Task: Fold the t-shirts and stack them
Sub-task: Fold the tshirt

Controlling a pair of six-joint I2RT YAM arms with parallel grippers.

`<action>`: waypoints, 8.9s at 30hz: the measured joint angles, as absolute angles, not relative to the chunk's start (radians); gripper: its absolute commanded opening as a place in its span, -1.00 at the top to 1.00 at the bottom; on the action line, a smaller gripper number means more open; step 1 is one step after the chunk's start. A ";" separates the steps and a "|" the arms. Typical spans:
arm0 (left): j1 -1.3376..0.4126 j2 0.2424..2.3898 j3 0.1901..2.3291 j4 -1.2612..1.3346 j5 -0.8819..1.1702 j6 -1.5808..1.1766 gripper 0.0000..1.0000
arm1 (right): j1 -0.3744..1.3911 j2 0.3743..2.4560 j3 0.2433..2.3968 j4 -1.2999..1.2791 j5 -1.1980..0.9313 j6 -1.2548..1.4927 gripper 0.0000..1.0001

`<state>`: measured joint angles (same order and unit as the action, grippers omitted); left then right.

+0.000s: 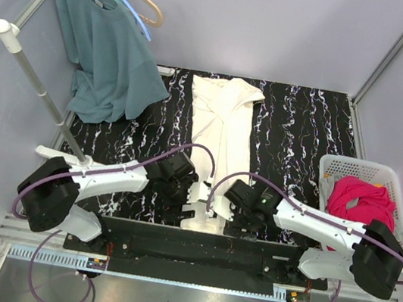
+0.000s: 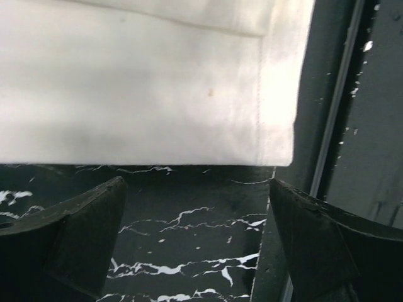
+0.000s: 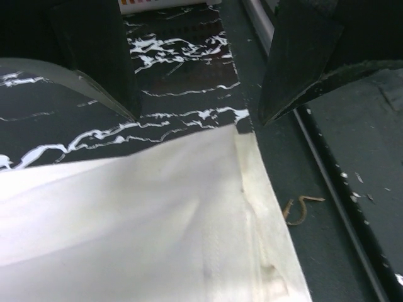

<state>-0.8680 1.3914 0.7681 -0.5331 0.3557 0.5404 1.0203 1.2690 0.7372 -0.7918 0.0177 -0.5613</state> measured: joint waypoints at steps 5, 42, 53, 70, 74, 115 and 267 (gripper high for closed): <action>-0.896 1.418 0.777 -0.540 0.373 0.522 -0.98 | 1.011 1.218 0.704 -0.791 0.067 -0.593 -0.64; -0.979 1.659 0.971 -0.619 0.305 0.483 0.38 | 0.889 1.027 0.671 -0.832 0.167 -0.683 -0.61; -0.972 1.676 0.980 -0.621 0.319 0.472 1.00 | 0.876 1.019 0.698 -0.833 0.167 -0.686 -0.60; -0.691 1.789 1.154 -0.700 0.301 0.546 1.00 | 0.867 1.030 0.709 -0.819 0.162 -0.691 -0.61; -0.684 1.822 1.184 -0.703 0.297 0.557 1.00 | 0.865 1.075 0.733 -0.797 0.128 -0.683 -0.62; -0.679 1.842 1.212 -0.702 0.290 0.603 1.00 | 1.028 1.562 0.929 -0.658 -0.232 -0.526 -0.44; -0.468 2.156 1.732 -0.516 -0.138 0.530 -0.48 | 0.509 2.180 1.772 -0.680 0.244 -0.928 -0.13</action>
